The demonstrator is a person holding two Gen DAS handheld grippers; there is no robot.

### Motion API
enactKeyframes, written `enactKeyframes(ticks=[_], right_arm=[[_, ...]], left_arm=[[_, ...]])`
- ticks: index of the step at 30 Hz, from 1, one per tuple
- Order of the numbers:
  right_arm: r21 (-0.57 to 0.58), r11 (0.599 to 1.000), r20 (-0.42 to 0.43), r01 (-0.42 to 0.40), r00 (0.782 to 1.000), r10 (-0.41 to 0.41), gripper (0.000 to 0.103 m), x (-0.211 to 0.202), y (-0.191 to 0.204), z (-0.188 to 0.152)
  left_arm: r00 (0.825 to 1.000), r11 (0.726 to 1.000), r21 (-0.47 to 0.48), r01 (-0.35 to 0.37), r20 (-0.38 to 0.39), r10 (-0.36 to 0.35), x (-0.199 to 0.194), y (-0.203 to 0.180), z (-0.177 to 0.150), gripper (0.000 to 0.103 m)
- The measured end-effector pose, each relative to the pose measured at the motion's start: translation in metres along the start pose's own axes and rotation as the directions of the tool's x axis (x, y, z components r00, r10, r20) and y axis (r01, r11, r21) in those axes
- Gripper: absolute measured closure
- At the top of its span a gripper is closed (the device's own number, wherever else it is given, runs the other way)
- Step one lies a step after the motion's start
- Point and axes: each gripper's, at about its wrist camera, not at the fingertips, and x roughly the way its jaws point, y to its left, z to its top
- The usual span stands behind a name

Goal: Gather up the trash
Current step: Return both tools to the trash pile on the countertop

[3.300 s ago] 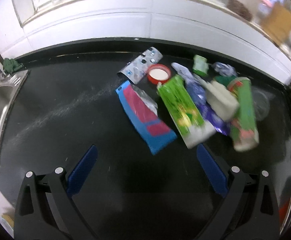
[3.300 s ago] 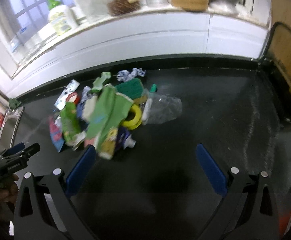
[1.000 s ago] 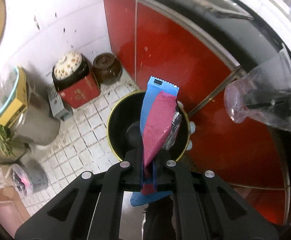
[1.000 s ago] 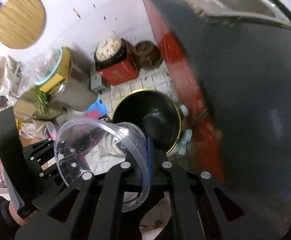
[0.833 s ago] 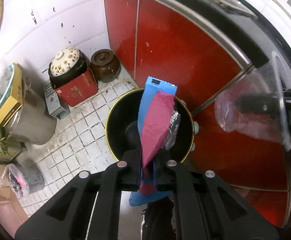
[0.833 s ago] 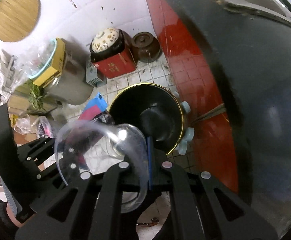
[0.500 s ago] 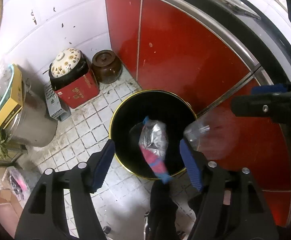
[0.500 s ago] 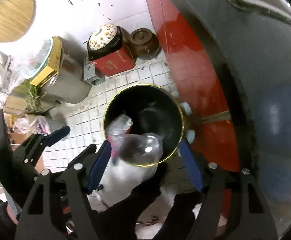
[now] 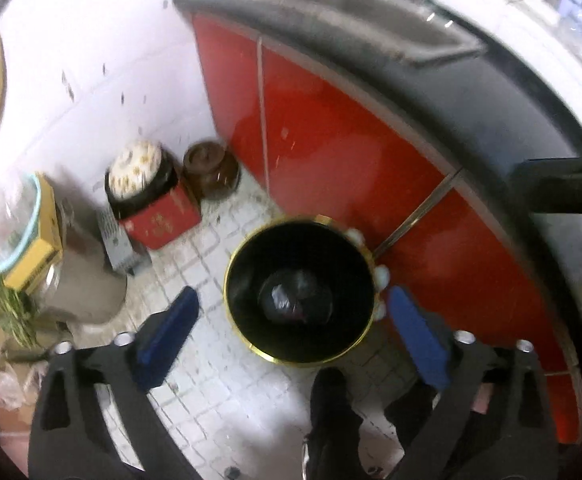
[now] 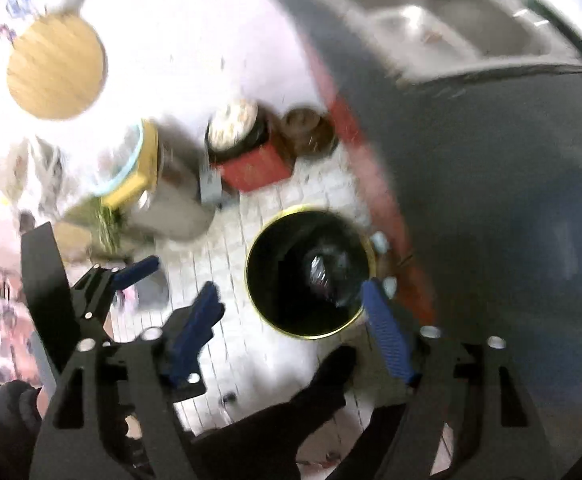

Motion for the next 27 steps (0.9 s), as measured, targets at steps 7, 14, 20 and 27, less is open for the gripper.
enactKeyframes(ticks=[7, 14, 20, 27], right_arm=[[0.231, 0.949, 0.273, 0.215, 0.922, -0.275, 0.015, -0.160, -0.098, -0.074], [0.607, 0.724, 0.270, 0.327, 0.772, -0.575, 0.015, -0.275, -0.211, -0.196], [0.797, 0.525, 0.189, 0.300, 0.701, -0.688, 0.015, -0.331, -0.275, -0.301], [0.876, 0.420, 0.144, 0.236, 0.703, -0.697, 0.015, -0.342, -0.304, -0.356]], left_arm=[[0.985, 0.955, 0.263, 0.134, 0.075, -0.159, -0.054, -0.116, 0.053, 0.007], [0.921, 0.774, 0.554, 0.308, 0.032, -0.389, -0.083, -0.291, 0.071, 0.007], [0.869, 0.619, 0.683, 0.388, -0.047, -0.493, -0.101, -0.407, 0.055, 0.007], [0.859, 0.528, 0.751, 0.396, -0.100, -0.502, -0.095, -0.477, 0.044, 0.007]])
